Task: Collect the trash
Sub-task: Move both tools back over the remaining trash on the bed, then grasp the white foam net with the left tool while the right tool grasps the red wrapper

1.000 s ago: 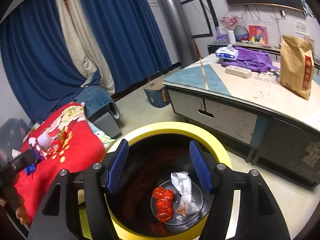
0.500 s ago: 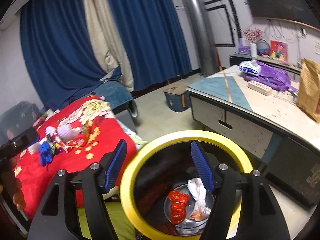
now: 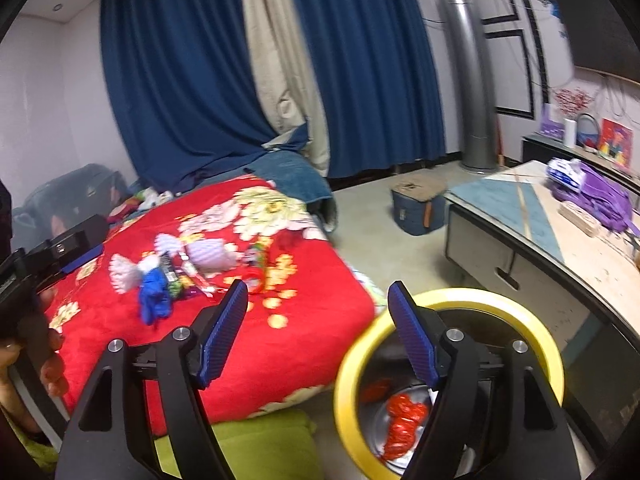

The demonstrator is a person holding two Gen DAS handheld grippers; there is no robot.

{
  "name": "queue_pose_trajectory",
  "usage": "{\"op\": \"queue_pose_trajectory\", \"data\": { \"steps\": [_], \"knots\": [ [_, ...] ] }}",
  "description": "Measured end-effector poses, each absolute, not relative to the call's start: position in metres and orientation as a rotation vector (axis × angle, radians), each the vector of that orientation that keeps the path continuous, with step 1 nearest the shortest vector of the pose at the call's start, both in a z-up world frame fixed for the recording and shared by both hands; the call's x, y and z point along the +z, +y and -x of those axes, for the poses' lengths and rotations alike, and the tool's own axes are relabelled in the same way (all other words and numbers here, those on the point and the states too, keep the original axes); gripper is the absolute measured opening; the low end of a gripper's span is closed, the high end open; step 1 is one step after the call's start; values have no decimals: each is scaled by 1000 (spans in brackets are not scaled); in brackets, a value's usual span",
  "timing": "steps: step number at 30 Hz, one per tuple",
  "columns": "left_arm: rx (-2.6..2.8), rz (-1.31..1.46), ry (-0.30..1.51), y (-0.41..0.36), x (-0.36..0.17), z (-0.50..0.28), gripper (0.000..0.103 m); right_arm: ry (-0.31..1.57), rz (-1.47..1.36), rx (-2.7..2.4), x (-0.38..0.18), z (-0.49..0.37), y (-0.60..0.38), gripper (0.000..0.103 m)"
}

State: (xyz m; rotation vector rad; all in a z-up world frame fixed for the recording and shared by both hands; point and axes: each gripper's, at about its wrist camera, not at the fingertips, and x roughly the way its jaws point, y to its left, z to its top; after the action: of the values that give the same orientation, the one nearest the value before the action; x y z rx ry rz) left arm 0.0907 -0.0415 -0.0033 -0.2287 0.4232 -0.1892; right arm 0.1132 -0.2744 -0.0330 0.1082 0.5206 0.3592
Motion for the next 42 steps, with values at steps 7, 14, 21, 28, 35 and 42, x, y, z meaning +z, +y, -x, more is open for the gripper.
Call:
{"op": "queue_pose_trajectory", "data": {
  "steps": [7,14,21,28,35,42],
  "knots": [
    [-128,279,418,-14,0,-88,92,522,-58,443,-26,-113,-240,72],
    [-74,309,407,14,4,-83,92,523,-9,514,-24,-113,-208,73],
    [-19,367,406,49,5,-81,92,539,36,584,-24,-116,-175,73],
    [17,434,437,80,-4,-85,92,566,103,630,-31,-130,-140,73],
    [1,493,488,94,-20,-91,92,622,172,648,-51,-156,-115,64],
    [-51,522,543,92,-37,-101,92,695,214,654,-70,-189,-99,51]
  ]
}}
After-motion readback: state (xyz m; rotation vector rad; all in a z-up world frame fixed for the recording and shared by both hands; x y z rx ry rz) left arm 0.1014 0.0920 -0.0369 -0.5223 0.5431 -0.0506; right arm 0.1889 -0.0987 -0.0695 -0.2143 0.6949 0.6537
